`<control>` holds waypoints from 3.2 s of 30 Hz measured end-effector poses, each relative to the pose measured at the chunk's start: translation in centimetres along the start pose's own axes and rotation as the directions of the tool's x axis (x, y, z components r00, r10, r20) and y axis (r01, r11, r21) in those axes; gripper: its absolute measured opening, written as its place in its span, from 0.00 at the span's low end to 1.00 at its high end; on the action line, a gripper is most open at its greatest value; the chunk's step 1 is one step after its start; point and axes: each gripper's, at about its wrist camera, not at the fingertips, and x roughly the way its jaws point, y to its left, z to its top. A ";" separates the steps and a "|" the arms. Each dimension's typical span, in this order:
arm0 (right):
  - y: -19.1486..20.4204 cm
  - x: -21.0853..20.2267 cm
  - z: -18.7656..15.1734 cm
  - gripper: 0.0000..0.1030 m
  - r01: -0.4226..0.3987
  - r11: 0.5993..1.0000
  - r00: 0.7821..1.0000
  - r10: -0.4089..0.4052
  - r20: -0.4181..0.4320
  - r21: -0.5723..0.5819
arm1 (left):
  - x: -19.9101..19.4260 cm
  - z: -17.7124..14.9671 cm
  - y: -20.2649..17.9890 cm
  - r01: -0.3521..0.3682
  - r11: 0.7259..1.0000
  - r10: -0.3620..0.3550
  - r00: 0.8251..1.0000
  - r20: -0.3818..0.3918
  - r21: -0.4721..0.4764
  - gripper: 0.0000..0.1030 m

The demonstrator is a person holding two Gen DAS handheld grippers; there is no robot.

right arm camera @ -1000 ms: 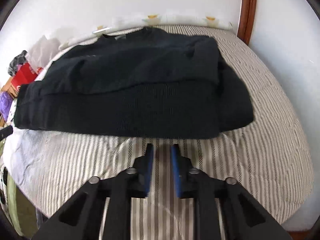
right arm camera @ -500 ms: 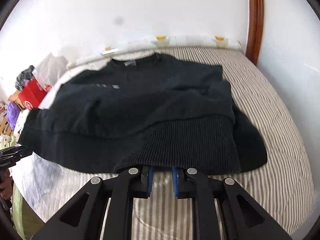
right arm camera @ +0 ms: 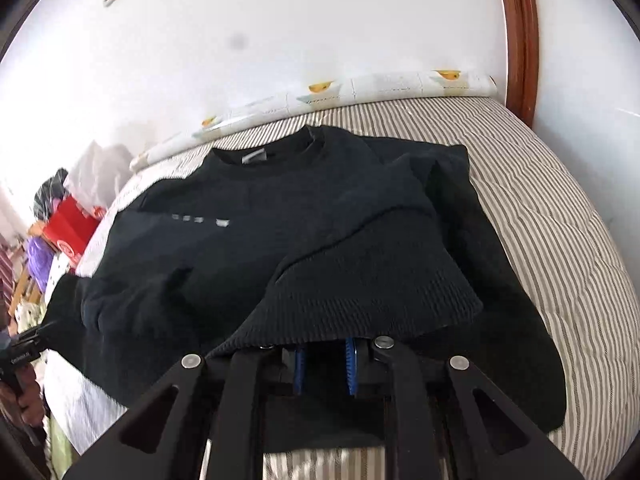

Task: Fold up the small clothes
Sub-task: 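Grasp the ribbed hem with both tools, then lift the hem and fold it toward the collar with both tools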

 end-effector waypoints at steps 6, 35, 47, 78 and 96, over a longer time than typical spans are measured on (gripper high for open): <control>-0.9 1.4 3.2 0.16 0.031 0.999 0.999 -0.032 0.038 0.028 | 1.5 3.6 0.1 0.027 0.999 -0.026 0.999 0.045 -0.020 0.40; 0.3 10.9 9.8 0.14 0.005 0.980 0.994 -0.025 -0.102 -0.197 | 3.3 5.9 4.2 0.001 0.996 0.002 0.999 0.035 -0.091 0.40; -4.9 9.3 11.2 0.14 0.227 0.971 0.970 -0.233 0.067 0.078 | 3.2 7.8 2.5 0.038 0.998 -0.033 0.997 0.074 -0.057 0.40; -4.4 6.3 9.3 0.17 0.253 0.967 0.966 -0.255 0.047 0.032 | 1.5 5.8 1.7 -0.069 0.998 0.069 0.997 0.037 -0.010 0.65; -5.8 10.6 10.8 0.38 0.223 0.971 0.973 -0.227 -0.045 -0.089 | 9.8 11.4 3.7 -0.140 0.990 0.141 0.989 -0.043 0.023 0.54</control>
